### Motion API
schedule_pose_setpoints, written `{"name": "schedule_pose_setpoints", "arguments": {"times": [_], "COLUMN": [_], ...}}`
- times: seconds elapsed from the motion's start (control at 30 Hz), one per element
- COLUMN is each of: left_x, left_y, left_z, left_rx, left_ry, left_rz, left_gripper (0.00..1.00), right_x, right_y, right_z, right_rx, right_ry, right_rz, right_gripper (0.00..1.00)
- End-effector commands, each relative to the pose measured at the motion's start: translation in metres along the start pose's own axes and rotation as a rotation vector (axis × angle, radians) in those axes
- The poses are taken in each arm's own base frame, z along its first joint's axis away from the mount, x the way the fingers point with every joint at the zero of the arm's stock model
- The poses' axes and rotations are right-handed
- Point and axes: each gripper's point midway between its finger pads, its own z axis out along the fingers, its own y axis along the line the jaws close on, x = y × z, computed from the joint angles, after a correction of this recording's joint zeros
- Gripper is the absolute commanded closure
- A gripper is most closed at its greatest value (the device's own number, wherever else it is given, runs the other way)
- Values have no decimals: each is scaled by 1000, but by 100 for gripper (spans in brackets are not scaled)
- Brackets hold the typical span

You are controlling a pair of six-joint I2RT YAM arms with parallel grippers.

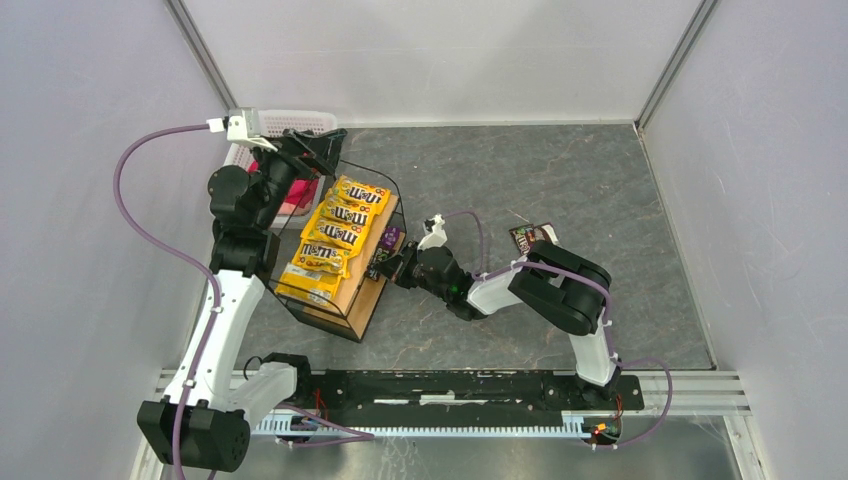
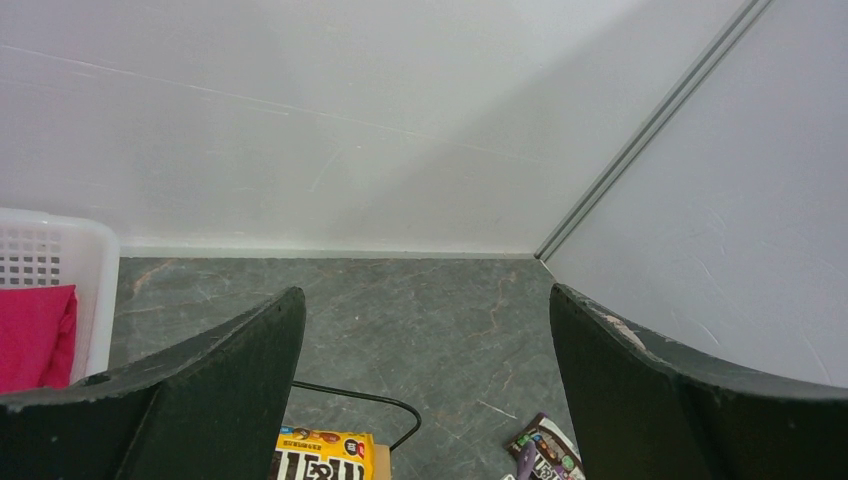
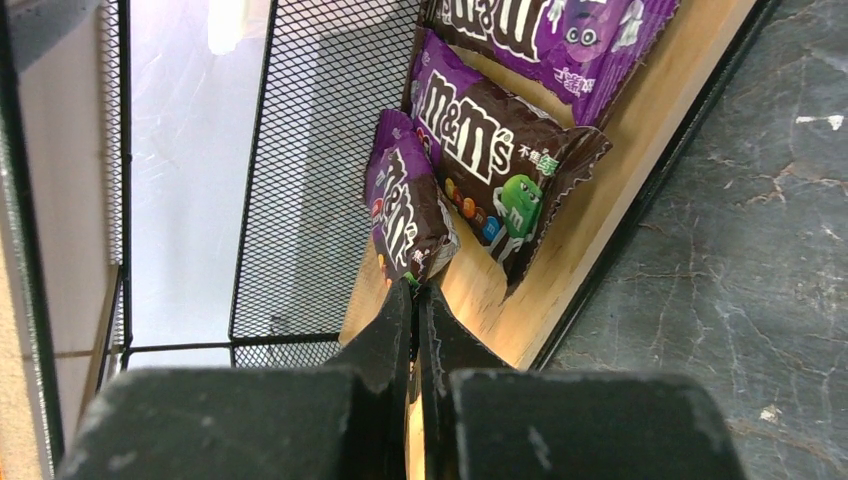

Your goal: Place and organize the candy bags onto the shelf

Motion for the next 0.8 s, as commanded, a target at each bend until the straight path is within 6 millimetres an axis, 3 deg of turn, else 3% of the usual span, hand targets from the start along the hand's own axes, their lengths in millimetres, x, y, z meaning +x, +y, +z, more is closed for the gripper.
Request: {"name": "schedule_pose_setpoints", "arguments": {"times": [0.0,0.43,0.6,0.77], "left_x": [-12,-11,-12,-12], "left_y": [-10,-8,-9,-9], "left_z": [1,2,1,1], "left_rx": [41,37,39,39], "left_ry": [-36,-34,-36,-37], "left_rz": [-19,-21,-20,-20], "left_gripper": [3,3,3,3], "right_x": [2,9,10,12], "right_y": [2,-8,-8,-6], "right_z": [5,5,6,7], "right_rx": [-11,25,27,29], "right_ry": [-18,-8,-6,16], "right_rz": [7,-38,-53,-84], "right_gripper": [100,94,88,73]}}
